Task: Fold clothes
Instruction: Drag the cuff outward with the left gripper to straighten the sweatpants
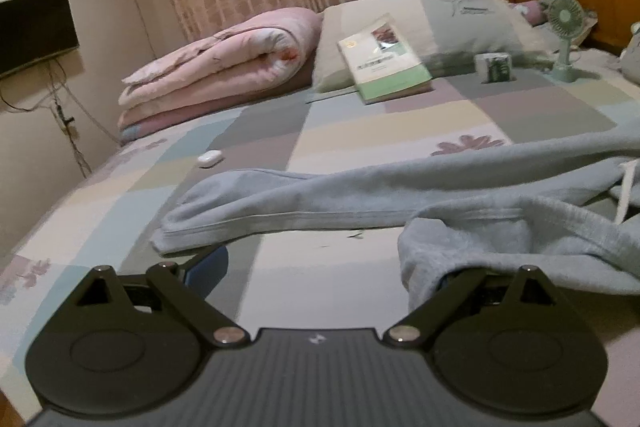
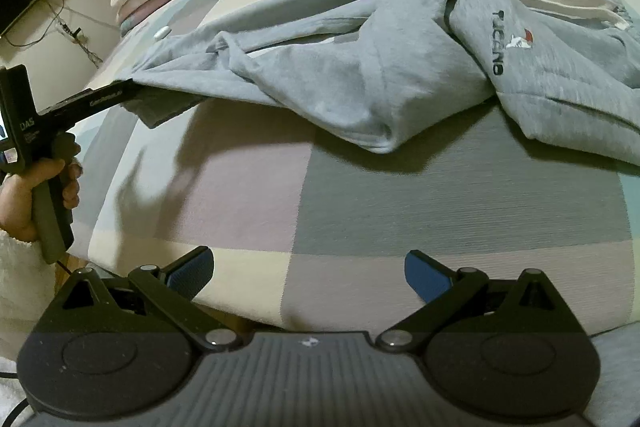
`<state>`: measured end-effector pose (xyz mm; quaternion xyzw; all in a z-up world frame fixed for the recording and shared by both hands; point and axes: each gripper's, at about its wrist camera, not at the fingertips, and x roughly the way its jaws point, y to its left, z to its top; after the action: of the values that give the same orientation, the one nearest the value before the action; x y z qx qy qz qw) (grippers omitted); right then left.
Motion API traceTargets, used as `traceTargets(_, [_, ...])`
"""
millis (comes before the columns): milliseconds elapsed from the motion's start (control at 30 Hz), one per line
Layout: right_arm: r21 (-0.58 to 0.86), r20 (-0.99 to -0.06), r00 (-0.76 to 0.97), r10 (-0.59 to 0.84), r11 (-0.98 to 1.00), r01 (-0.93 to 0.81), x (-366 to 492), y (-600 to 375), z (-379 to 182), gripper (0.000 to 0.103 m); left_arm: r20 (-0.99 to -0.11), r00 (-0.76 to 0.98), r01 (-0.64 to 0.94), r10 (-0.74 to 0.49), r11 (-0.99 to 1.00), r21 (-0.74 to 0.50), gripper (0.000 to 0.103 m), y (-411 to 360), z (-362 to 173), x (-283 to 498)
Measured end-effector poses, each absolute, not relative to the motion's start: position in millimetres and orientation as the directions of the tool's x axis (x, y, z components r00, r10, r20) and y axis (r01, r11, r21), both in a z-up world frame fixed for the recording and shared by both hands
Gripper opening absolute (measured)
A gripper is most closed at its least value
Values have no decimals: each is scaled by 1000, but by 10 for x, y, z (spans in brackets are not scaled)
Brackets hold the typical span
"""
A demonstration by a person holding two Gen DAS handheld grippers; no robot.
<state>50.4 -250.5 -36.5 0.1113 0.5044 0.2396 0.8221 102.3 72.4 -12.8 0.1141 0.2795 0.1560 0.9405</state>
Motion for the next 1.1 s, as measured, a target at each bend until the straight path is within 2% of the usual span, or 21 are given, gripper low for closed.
traceTargets(700, [414, -789, 362, 497, 865, -285, 466, -2393, -362, 103, -456, 707, -418, 540, 840, 346, 95, 1473, -92, 755])
traceTargets(1100, [398, -797, 358, 487, 869, -295, 430, -2324, -328, 103, -438, 676, -480, 593, 805, 348, 95, 1767, -94, 495])
